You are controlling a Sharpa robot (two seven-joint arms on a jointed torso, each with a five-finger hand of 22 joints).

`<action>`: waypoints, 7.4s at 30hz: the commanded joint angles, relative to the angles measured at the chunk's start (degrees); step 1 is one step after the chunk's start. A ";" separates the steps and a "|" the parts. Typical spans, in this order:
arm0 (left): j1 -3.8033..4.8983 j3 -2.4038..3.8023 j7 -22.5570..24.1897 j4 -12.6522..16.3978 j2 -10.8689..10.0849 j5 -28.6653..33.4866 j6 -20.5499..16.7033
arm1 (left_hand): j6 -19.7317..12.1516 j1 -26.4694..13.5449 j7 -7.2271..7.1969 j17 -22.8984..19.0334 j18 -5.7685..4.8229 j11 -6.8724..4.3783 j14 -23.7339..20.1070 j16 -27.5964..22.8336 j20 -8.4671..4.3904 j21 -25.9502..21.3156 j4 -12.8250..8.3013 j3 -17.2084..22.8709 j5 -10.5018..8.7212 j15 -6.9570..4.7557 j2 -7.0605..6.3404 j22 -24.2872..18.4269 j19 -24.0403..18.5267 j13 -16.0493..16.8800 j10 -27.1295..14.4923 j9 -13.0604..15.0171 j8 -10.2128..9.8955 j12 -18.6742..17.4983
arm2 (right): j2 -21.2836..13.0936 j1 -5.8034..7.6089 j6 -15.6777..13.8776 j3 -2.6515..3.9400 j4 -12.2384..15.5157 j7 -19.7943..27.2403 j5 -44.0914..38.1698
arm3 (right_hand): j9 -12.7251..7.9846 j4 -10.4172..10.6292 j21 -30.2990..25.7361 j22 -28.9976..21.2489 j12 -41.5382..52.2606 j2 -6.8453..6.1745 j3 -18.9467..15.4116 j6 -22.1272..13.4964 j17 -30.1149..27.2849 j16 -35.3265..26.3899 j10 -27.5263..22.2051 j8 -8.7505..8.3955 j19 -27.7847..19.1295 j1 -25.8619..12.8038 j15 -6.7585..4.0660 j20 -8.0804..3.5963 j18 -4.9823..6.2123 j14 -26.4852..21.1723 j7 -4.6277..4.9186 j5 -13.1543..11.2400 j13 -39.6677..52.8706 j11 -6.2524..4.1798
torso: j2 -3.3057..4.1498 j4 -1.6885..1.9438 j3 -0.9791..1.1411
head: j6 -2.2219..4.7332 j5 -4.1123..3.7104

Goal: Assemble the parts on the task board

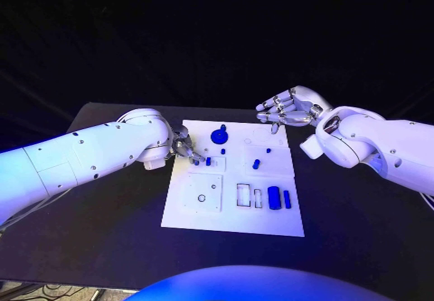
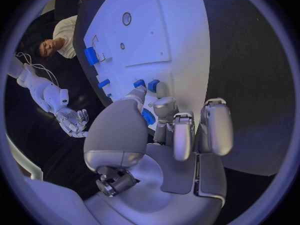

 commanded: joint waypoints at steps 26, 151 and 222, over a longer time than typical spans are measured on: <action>0.04 -0.01 0.63 -0.12 0.44 -0.14 -0.79 | -1.79 11.29 0.03 15.09 0.31 -0.17 5.92 0.14 -0.13 -1.39 -4.21 2.67 0.28 -0.16 3.78 2.96 0.29 -3.15 -1.97 -0.69 -0.16 -2.90 | 0.10 -0.05 0.87 0.00 -0.01 0.15 -0.10 | 0.08 0.13 -0.47 -0.16 -0.36 0.44 -0.17 0.16 0.16 -0.41 -0.02 -0.15 0.35 -0.10 0.09 0.04 0.35 0.22 0.19 0.28 -0.16 0.25 | -0.01 -0.03 0.01 | -0.08 -0.07; 2.59 -0.62 1.35 -9.33 6.74 -1.35 15.33 | -4.18 7.88 0.89 15.09 0.24 0.36 5.92 0.14 0.38 -1.74 -13.51 33.28 2.07 0.41 -4.90 3.78 0.50 -5.99 -0.50 4.21 3.74 -4.47 | 0.70 -0.20 2.16 -0.02 -0.42 -0.02 -0.33 | 0.06 0.18 -0.65 -0.28 -0.38 0.50 -0.14 0.15 0.29 -0.59 0.02 -0.18 0.46 -0.06 0.08 0.03 0.35 0.27 0.19 0.50 -0.29 0.24 | -0.02 0.06 0.01 | -0.88 0.05; 1.95 -1.01 -2.58 -10.27 7.81 0.63 11.93 | -0.10 -4.61 -0.80 15.09 -0.31 -0.84 5.92 0.14 -0.49 0.26 -9.13 26.15 1.85 -0.57 -3.33 6.07 1.68 -2.73 1.70 6.67 1.27 -1.78 | 0.41 -0.19 2.22 -0.02 -0.05 0.15 -0.24 | 0.06 0.11 -0.73 -0.32 -0.39 0.48 -0.10 0.13 0.34 -0.67 0.01 -0.19 0.50 0.07 0.07 0.02 0.35 0.29 0.19 0.57 -0.35 0.23 | 0.00 0.04 -0.02 | -1.29 -0.06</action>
